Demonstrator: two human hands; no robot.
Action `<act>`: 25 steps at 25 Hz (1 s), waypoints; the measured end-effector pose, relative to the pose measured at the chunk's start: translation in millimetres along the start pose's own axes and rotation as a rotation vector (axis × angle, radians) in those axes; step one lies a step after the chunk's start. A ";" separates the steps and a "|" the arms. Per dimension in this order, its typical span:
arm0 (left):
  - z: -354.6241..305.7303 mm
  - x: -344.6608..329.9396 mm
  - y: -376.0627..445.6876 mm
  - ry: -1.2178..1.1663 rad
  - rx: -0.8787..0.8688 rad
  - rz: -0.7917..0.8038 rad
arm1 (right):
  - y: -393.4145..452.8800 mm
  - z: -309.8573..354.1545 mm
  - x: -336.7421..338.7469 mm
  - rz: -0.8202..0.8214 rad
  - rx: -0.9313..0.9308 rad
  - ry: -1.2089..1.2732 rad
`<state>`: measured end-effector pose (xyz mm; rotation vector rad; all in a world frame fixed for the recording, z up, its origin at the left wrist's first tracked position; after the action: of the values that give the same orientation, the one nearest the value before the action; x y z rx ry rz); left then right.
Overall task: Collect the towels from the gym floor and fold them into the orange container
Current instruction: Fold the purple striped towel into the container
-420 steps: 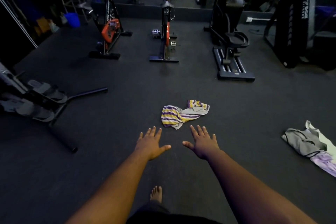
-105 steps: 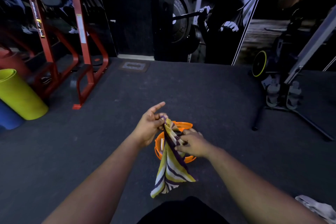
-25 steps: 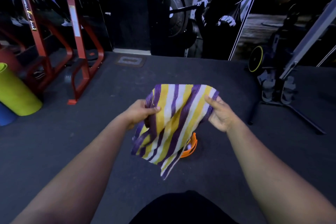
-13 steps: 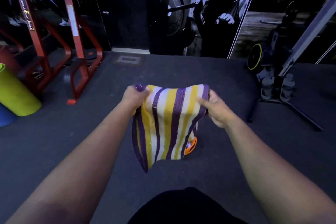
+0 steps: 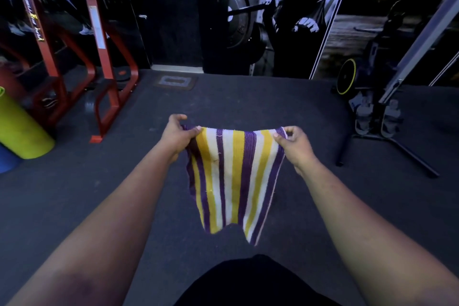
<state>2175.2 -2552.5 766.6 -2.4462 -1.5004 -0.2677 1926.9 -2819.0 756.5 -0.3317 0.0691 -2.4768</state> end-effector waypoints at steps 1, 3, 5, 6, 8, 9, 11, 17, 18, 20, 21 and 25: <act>-4.4 0.5 -2.1 0.062 -0.041 -0.024 | 1.5 0.2 4.2 -0.036 0.013 -0.025; -3.6 -5.6 -3.5 0.199 -0.058 -0.004 | 1.9 3.1 3.6 -0.018 0.032 -0.111; -0.1 -13.4 -6.5 0.026 -0.025 0.065 | 0.6 3.4 1.0 0.019 0.075 -0.028; 0.3 -18.4 -8.8 -0.109 0.000 0.128 | -2.2 7.0 1.8 0.028 0.090 0.074; 2.5 -26.4 -11.4 -0.106 0.015 0.256 | -3.1 7.6 1.1 0.112 0.050 0.198; 5.9 -27.0 -11.4 0.002 0.004 0.277 | -3.8 5.5 -0.4 0.165 0.019 0.185; 10.2 -16.0 -5.0 0.197 -0.016 0.178 | -0.5 0.8 2.8 0.196 0.001 0.092; -20.5 -9.0 -6.0 0.574 -0.257 0.080 | 11.4 19.1 15.2 0.000 0.217 -0.421; -22.7 -12.4 -7.8 0.580 -0.277 0.114 | 10.3 23.4 15.4 -0.015 0.239 -0.461; -20.0 -17.7 -9.6 0.648 -0.271 0.192 | 9.8 26.5 14.7 -0.005 0.253 -0.472; -18.0 -17.0 -9.6 0.729 -0.266 0.199 | 7.8 28.5 13.0 0.021 0.269 -0.477; -24.9 -13.5 -17.1 1.014 -0.315 0.102 | 2.1 39.3 -0.2 0.144 0.405 -0.713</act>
<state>2153.3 -2564.2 788.5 -1.9849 -0.8959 -1.5256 1938.2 -2819.3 794.2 -0.9589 -0.6644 -2.0333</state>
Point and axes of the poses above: each hand's wrist, its own y-axis towards the middle knuckle, its own x-axis out of the back of the hand, z = x × y, the point moved 8 cm from there along y, towards the middle knuckle, and after that the axes turned 2 degrees about -x, right-handed, at the moved point
